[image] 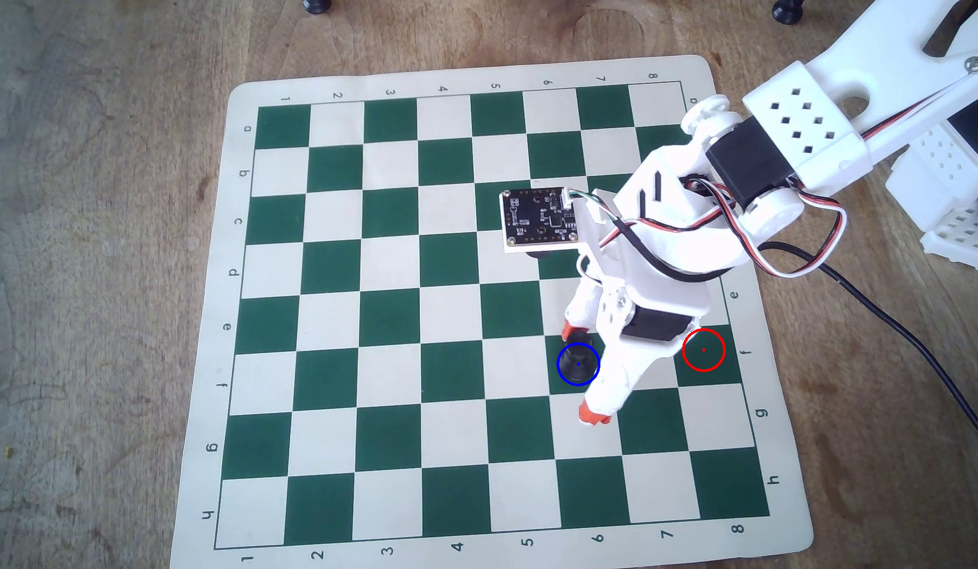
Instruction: Move the chess piece from red to blue
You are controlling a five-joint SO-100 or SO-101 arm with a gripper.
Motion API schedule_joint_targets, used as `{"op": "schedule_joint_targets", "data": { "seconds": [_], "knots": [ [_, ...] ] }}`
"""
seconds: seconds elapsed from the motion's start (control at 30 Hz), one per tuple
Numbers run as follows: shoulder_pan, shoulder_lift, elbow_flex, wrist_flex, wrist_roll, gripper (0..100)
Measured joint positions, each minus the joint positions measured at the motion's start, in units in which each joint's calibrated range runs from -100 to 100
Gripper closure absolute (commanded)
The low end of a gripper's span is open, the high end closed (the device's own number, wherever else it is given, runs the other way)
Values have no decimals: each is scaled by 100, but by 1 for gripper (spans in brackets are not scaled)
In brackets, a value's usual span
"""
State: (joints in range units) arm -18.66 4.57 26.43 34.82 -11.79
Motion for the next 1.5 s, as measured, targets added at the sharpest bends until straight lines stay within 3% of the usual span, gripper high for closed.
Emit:
{"op": "schedule_joint_targets", "data": {
  "seconds": [0.23, 0.3, 0.33, 0.67, 0.77, 0.9, 0.93, 1.13, 1.5],
  "knots": [
    [7, -804, 1066, 80, 63, 78],
    [22, -1165, 1265, 279, 107, 86],
    [44, -1399, 1365, 406, 117, 97],
    [81, -4206, 2458, 1131, 220, 100],
    [332, -4868, 3389, 335, 449, 100],
    [914, -5798, 5160, -2096, 884, 100],
    [1136, -5781, 5874, -3371, 1167, 100],
    [1246, -5471, 6968, -7538, 1617, 100],
    [1180, -8127, 7248, -9355, 1851, 100]
  ]
}}
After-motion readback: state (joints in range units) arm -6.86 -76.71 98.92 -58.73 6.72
